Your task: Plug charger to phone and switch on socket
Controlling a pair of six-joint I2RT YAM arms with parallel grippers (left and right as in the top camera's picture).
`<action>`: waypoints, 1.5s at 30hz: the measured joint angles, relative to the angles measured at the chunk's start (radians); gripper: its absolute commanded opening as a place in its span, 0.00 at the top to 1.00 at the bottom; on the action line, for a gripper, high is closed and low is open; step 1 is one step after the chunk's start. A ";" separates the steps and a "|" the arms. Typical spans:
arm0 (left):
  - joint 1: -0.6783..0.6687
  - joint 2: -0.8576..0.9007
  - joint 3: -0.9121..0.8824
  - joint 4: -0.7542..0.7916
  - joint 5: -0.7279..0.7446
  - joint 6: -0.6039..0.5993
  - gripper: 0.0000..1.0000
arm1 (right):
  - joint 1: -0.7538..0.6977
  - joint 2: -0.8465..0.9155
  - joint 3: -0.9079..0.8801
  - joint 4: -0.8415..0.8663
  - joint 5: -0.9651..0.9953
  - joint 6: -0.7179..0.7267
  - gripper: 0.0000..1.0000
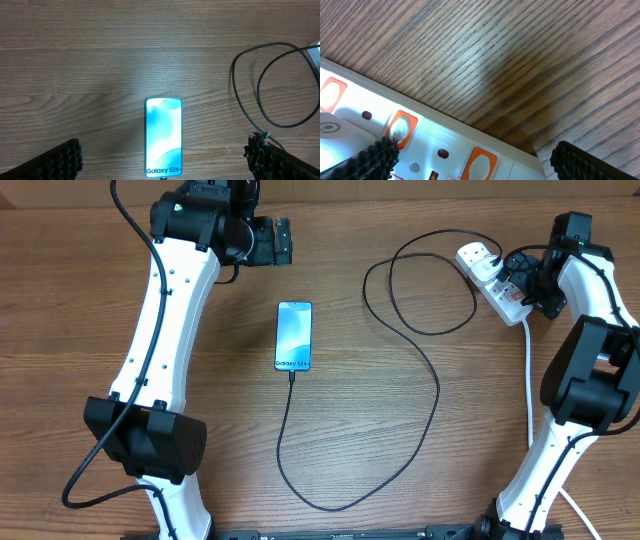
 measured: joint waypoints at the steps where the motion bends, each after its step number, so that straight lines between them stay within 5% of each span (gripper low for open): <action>1: 0.000 0.000 0.000 0.000 0.000 0.000 0.00 | 0.000 0.000 0.001 -0.008 0.000 0.001 0.00; 14: 0.000 0.000 0.000 0.000 0.000 0.000 0.00 | -0.013 -0.100 0.029 -0.240 -0.033 0.035 0.00; 29: 0.000 0.000 0.000 0.000 0.000 0.000 0.00 | 0.042 -0.779 0.010 -0.529 -0.033 0.080 0.00; 41: 0.000 0.000 0.000 0.000 0.000 0.000 0.00 | 0.254 -1.299 -0.403 -0.428 -0.029 0.106 0.00; 45: 0.000 0.000 0.000 0.000 0.000 0.000 0.00 | 0.257 -1.427 -0.464 -0.531 -0.022 0.106 0.00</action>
